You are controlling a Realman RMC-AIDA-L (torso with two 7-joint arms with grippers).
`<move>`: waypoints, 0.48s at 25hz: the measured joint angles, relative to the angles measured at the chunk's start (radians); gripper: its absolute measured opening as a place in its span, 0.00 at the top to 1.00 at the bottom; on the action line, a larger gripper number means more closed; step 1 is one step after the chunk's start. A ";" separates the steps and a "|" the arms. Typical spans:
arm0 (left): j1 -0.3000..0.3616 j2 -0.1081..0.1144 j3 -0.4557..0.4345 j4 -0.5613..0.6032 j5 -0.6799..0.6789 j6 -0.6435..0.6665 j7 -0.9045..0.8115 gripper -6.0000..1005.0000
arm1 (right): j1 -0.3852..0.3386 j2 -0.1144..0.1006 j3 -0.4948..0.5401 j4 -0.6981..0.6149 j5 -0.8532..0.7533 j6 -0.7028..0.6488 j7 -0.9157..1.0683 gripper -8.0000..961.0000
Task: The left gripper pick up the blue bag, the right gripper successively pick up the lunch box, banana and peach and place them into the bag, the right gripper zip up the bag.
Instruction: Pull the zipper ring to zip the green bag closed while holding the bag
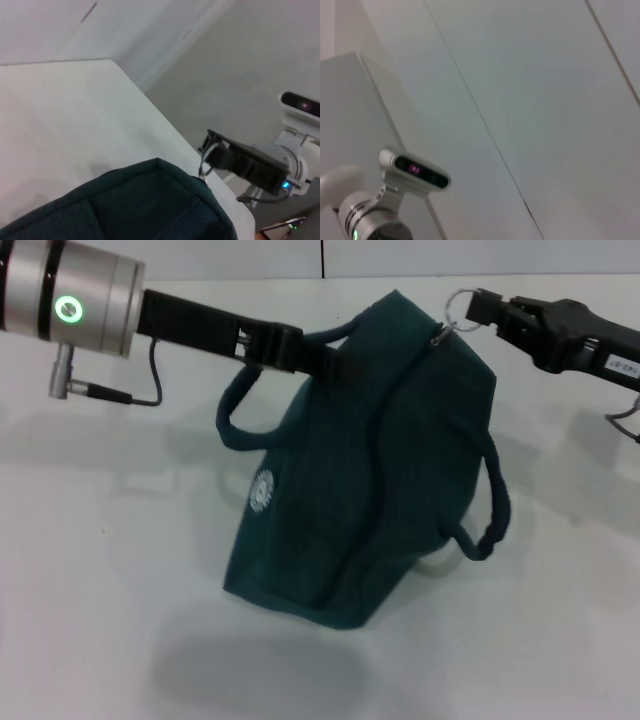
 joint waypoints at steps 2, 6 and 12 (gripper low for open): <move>0.005 -0.007 0.000 -0.004 0.000 0.004 0.011 0.95 | 0.000 0.000 0.024 0.021 0.001 -0.026 -0.002 0.98; 0.014 -0.024 0.000 -0.007 -0.001 0.014 0.041 0.95 | -0.002 0.000 0.069 0.049 0.001 -0.070 -0.009 0.98; 0.016 -0.051 0.000 -0.010 0.009 0.015 0.049 0.95 | -0.011 -0.003 0.097 0.061 0.002 -0.086 -0.009 0.98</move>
